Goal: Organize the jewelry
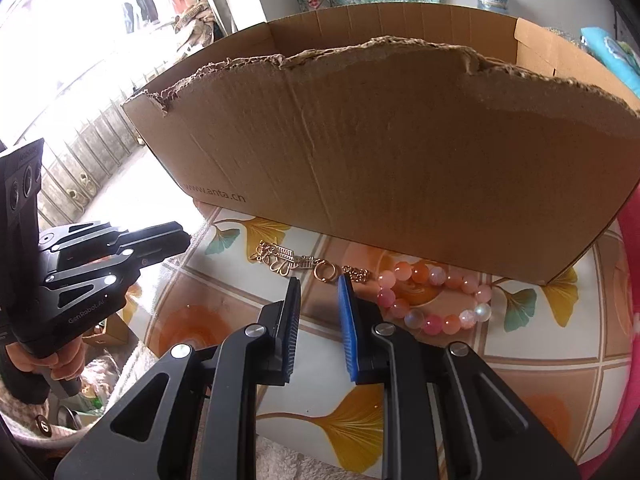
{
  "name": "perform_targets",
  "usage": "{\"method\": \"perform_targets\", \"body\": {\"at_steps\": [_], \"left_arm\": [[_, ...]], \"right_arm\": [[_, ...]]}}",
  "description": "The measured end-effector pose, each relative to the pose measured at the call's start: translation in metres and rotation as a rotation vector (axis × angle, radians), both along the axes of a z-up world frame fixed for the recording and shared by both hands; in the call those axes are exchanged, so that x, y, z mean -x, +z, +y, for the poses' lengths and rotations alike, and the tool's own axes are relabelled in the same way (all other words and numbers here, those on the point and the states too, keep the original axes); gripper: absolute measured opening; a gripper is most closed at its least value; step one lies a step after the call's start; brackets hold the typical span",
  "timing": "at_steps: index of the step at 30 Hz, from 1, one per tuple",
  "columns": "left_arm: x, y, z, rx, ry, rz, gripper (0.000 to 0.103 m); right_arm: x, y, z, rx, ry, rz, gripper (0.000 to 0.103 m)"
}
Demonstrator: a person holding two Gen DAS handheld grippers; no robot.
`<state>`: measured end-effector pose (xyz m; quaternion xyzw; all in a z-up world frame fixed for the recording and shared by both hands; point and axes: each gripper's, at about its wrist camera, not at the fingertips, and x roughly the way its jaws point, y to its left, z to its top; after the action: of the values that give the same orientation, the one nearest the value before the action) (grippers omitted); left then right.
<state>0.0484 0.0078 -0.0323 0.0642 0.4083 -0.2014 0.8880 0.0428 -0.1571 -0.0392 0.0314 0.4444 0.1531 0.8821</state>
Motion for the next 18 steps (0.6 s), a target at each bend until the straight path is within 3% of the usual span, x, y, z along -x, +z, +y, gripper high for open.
{"method": "perform_targets", "body": {"at_steps": [15, 18], "left_arm": [[0.0, -0.005, 0.007, 0.015, -0.012, 0.007, 0.009], [0.0, -0.005, 0.008, 0.02, -0.011, 0.007, 0.009]], "right_arm": [[-0.018, 0.003, 0.025, 0.145, 0.063, -0.033, 0.011], [-0.018, 0.005, 0.027, 0.13, 0.049, -0.026, 0.003]]}}
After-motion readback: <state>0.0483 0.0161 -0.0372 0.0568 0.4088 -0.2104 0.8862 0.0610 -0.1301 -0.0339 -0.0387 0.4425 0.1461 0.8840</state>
